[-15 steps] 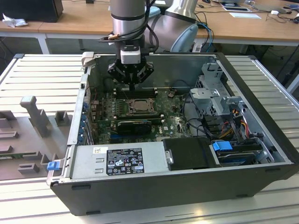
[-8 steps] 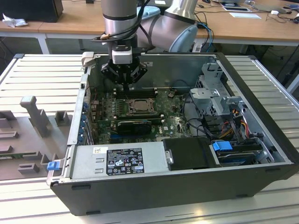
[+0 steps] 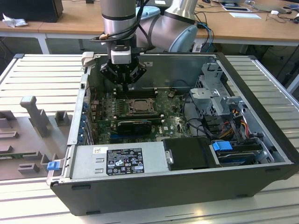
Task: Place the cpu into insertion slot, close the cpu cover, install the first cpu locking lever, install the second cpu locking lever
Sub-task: 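Install the first cpu locking lever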
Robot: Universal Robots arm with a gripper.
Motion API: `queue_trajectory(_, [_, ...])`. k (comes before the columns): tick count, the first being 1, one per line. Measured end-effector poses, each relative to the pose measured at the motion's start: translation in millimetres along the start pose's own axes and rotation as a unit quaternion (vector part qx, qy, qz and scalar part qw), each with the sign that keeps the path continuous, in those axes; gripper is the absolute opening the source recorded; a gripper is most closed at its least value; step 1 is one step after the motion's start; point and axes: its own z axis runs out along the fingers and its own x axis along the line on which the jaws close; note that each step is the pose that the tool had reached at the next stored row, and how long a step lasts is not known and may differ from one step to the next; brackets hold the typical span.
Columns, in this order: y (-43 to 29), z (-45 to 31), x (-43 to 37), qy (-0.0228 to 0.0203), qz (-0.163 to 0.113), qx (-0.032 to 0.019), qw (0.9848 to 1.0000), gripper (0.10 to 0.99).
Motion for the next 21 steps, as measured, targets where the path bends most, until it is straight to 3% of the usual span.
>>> queue_trajectory(4, [0.0, 0.0, 0.0, 0.0, -0.002, 0.0001, 1.0, 0.106])
queue_trajectory(7, [0.0, 0.1, -0.1, 0.0005, -0.026, 0.0012, 0.9997, 0.106])
queue_trajectory(12, [0.0, 0.3, 0.0, 0.0016, -0.082, 0.0038, 0.9966, 0.106])
queue_trajectory(14, [0.0, 0.3, 0.1, 0.0006, -0.108, 0.0051, 0.9942, 0.106])
queue_trajectory(18, [-0.3, -1.9, 0.4, -0.0011, -0.113, 0.0055, 0.9936, 0.106])
queue_trajectory(21, [-0.3, -10.8, 0.8, -0.0011, -0.115, 0.0053, 0.9933, 0.106])
